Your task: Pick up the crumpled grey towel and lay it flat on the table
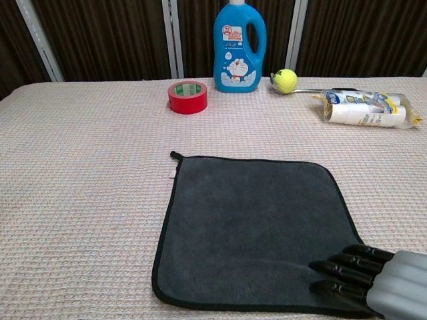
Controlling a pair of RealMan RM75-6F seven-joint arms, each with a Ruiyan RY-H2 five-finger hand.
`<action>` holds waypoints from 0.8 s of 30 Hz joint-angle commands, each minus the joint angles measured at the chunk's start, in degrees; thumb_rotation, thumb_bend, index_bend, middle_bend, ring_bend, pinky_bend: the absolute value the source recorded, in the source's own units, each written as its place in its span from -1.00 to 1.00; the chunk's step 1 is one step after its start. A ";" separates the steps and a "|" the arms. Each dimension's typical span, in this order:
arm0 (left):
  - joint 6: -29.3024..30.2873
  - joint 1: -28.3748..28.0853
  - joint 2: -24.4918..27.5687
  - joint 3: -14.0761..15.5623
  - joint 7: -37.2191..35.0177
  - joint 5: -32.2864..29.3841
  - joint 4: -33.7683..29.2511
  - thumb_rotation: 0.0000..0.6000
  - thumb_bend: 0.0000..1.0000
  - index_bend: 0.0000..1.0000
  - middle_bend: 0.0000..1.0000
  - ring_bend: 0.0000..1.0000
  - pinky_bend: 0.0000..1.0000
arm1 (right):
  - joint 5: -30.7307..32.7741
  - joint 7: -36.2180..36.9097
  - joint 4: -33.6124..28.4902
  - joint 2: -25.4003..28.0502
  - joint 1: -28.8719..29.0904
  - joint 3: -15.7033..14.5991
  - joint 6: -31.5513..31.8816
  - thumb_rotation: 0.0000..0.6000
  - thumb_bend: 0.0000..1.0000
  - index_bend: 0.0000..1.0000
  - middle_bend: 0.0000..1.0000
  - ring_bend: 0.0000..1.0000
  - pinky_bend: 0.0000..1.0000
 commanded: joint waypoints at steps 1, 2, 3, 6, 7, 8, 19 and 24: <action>-0.06 0.04 -0.01 -0.11 0.03 -0.01 -0.03 1.00 -0.94 -1.00 -1.00 -1.00 -0.94 | -0.40 -0.64 -1.22 0.75 -0.17 -0.18 0.80 1.00 0.05 -0.85 -1.00 -1.00 -1.00; -0.04 0.08 0.00 -0.18 -0.02 0.00 -0.09 1.00 -0.94 -1.00 -1.00 -1.00 -0.94 | -0.61 -0.82 -1.73 1.08 -0.19 -0.22 1.07 1.00 0.05 -0.85 -1.00 -1.00 -1.00; -0.02 0.11 0.01 -0.21 -0.04 0.01 -0.11 1.00 -0.94 -1.00 -1.00 -1.00 -0.94 | -0.73 -0.81 -2.11 1.27 -0.21 -0.26 1.22 1.00 0.05 -0.85 -1.00 -1.00 -1.00; 0.02 0.22 0.12 -0.32 -0.12 0.11 -0.20 1.00 -0.94 -1.00 -1.00 -1.00 -0.94 | -1.34 -0.28 -3.03 1.71 -0.28 -0.27 1.78 1.00 0.05 -0.85 -1.00 -1.00 -1.00; 0.00 0.25 0.16 -0.35 -0.13 0.16 -0.21 1.00 -0.94 -1.00 -1.00 -1.00 -0.94 | -1.53 -0.22 -3.10 1.81 -0.31 -0.23 1.99 1.00 0.05 -0.85 -1.00 -1.00 -1.00; 0.00 0.28 0.18 -0.39 -0.13 0.20 -0.20 1.00 -0.94 -1.00 -1.00 -1.00 -0.94 | -1.64 -0.28 -3.13 1.91 -0.34 -0.15 2.22 1.00 0.05 -0.85 -1.00 -1.00 -1.00; 0.66 1.39 0.20 -0.24 -0.39 0.16 1.68 1.00 -0.94 -1.00 -1.00 -1.00 -0.94 | -2.54 3.24 -2.54 4.15 -3.04 3.40 11.18 1.00 0.05 -0.99 -1.00 -1.00 -1.00; 2.18 2.95 -0.85 0.60 -0.94 0.66 5.10 1.00 -0.94 -1.00 -1.00 -1.00 -0.94 | -2.48 12.91 0.59 4.44 -6.93 6.03 19.89 1.00 0.05 -1.00 -1.00 -1.00 -1.00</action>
